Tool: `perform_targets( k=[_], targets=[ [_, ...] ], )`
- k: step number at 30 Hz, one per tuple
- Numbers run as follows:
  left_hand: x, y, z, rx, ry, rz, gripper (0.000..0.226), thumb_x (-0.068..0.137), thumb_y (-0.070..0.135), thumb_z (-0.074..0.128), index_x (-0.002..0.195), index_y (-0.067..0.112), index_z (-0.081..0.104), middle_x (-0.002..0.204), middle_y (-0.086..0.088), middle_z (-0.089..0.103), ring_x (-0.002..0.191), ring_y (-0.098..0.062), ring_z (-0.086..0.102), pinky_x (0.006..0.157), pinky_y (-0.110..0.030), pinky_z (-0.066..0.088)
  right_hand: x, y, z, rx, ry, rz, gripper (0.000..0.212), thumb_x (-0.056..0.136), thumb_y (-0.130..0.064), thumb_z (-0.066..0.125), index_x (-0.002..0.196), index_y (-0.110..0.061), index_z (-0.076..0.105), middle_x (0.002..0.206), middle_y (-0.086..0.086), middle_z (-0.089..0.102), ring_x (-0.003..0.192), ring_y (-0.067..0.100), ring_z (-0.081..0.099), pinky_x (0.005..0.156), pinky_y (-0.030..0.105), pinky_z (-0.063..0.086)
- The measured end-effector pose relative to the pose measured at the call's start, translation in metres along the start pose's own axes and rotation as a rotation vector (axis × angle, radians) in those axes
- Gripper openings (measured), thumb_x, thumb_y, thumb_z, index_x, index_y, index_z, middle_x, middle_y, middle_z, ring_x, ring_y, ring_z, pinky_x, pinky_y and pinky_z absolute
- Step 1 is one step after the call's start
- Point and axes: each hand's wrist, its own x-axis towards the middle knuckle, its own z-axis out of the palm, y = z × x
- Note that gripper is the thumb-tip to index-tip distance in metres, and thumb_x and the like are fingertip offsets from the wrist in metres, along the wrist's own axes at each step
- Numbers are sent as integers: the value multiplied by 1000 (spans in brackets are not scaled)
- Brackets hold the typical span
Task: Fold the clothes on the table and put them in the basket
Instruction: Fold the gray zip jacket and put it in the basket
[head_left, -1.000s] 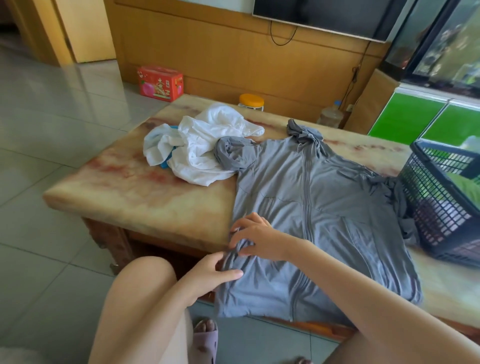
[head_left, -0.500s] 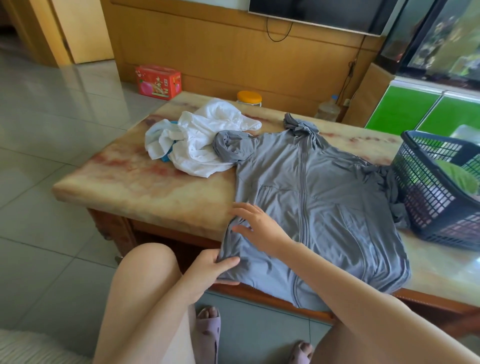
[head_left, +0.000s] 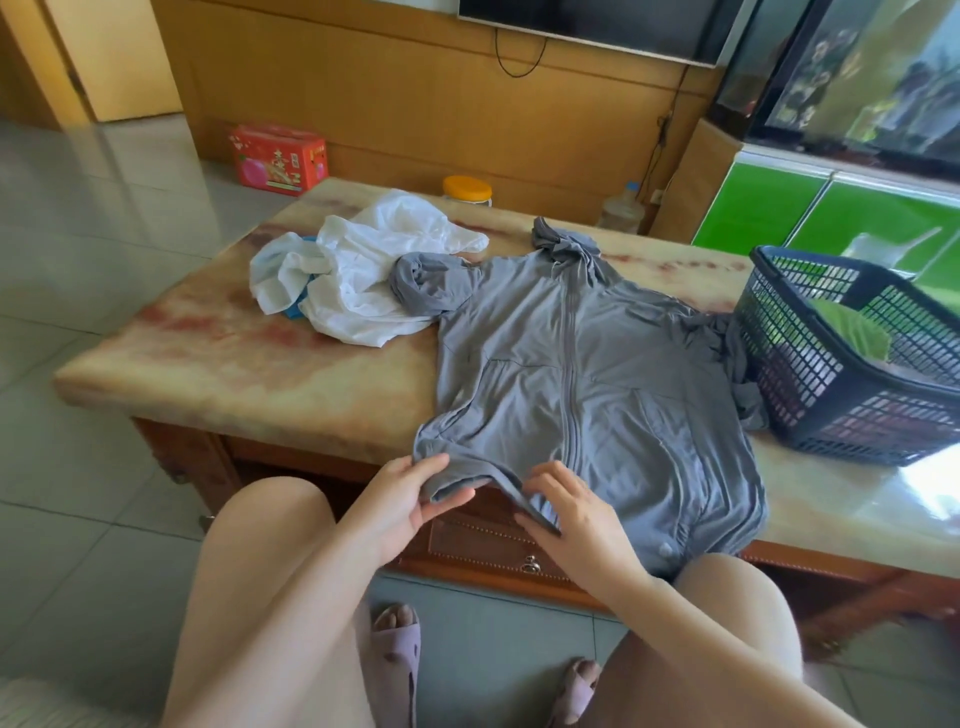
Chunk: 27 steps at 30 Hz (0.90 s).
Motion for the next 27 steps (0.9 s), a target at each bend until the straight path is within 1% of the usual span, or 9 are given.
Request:
perform_targets(
  k=[2, 5, 10, 14, 17, 20, 22, 24, 27],
  targets=[
    [0, 4, 4, -14, 8, 1, 21, 97, 2, 43, 106, -9, 59, 94, -21, 71, 77, -26, 72, 55, -25, 57, 5, 1, -9, 72, 22, 156, 15, 86, -33, 68, 97, -22, 66, 89, -15, 62, 80, 5, 59, 68, 27, 50],
    [0, 7, 4, -64, 44, -1, 21, 97, 3, 45, 107, -10, 58, 93, -20, 71, 76, -24, 72, 56, -24, 57, 13, 9, -23, 218, -4, 317, 15, 88, -28, 66, 100, -22, 73, 81, -12, 70, 76, 9, 66, 74, 28, 52],
    [-3, 1, 5, -109, 74, 10, 16, 96, 3, 46, 98, -1, 62, 79, -9, 74, 69, -15, 72, 55, -22, 56, 24, 16, -37, 326, -4, 349, 15, 85, -22, 70, 98, -19, 75, 87, -7, 73, 84, 8, 67, 79, 30, 54],
    [-4, -6, 5, -214, 87, 14, 20, 99, 12, 43, 103, 3, 60, 81, -9, 74, 70, -16, 72, 55, -25, 58, 27, 16, -43, 389, -31, 345, 9, 86, -23, 68, 92, -20, 75, 82, -3, 74, 78, 9, 68, 76, 33, 55],
    [-5, -16, -1, -293, 49, 11, 30, 101, 25, 39, 118, 7, 56, 102, -13, 72, 89, -24, 71, 73, -35, 60, 31, 13, -48, 444, -11, 360, 10, 87, -20, 67, 93, -18, 75, 86, -2, 74, 81, 3, 66, 75, 24, 54],
    [-7, -30, -4, -193, -46, 18, 40, 98, 38, 40, 129, 17, 51, 124, -12, 63, 114, -27, 60, 95, -46, 48, 35, 14, -51, 438, -15, 358, 12, 89, -20, 65, 95, -19, 75, 89, -4, 74, 83, 0, 66, 77, 21, 53],
    [-7, -34, -3, -108, -95, 49, 47, 91, 43, 51, 132, 20, 50, 128, -8, 61, 119, -25, 57, 101, -48, 42, 37, 15, -51, 418, -26, 354, 12, 89, -22, 65, 96, -22, 75, 89, -5, 74, 83, 1, 66, 79, 24, 54],
    [-7, -36, -3, 12, -135, 100, 73, 73, 46, 75, 135, 19, 47, 130, -6, 59, 121, -23, 56, 104, -49, 39, 39, 17, -51, 415, -20, 356, 12, 89, -25, 65, 96, -23, 75, 89, -6, 74, 84, 3, 67, 81, 30, 55],
    [-6, -42, -6, 116, -131, 122, 92, 54, 37, 90, 133, 14, 48, 128, -8, 61, 118, -22, 58, 102, -46, 41, 39, 18, -49, 413, -24, 367, 13, 89, -27, 65, 97, -24, 75, 89, -7, 74, 85, 4, 67, 81, 33, 55]
  ],
)
